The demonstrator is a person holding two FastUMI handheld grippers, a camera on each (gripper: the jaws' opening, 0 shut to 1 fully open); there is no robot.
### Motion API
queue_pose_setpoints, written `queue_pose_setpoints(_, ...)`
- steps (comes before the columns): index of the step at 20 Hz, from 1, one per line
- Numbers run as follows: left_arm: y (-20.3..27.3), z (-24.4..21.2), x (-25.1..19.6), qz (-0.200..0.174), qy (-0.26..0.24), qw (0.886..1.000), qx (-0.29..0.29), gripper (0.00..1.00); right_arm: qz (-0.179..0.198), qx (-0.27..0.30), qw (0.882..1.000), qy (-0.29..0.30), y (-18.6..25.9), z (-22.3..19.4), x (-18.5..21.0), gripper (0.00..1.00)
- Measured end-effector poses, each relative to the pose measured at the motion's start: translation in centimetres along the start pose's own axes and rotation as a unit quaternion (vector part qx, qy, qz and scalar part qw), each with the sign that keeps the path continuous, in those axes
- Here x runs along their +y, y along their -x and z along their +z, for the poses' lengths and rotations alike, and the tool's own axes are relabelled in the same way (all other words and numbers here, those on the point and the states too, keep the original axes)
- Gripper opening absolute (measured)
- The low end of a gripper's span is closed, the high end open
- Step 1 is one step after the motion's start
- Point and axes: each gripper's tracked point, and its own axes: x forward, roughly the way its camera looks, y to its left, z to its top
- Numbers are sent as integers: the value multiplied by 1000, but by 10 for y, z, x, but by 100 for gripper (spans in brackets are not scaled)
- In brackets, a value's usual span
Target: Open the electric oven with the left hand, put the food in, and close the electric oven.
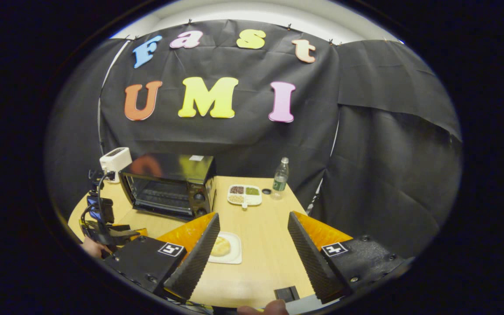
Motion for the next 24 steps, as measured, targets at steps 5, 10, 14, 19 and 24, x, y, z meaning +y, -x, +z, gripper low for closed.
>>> queue_pose_setpoints(5,1,7,1,-1,-26,1000,-9,100,21,24,999,-17,2,-24,10,99)
queue_pose_setpoints(10,46,37,10,5,-59,996,-60,93,54,55,996,-36,-14,-55,29,99)
queue_pose_setpoints(14,110,71,6,3,-86,987,-133,93,72,88,992,-46,-40,-91,48,99)
queue_pose_setpoints(19,189,105,-4,17,-96,974,-204,93,93,131,985,-59,-90,-136,82,99)
queue_pose_setpoints(24,225,124,-9,34,-68,969,-233,95,85,156,983,-57,-145,-169,98,99)
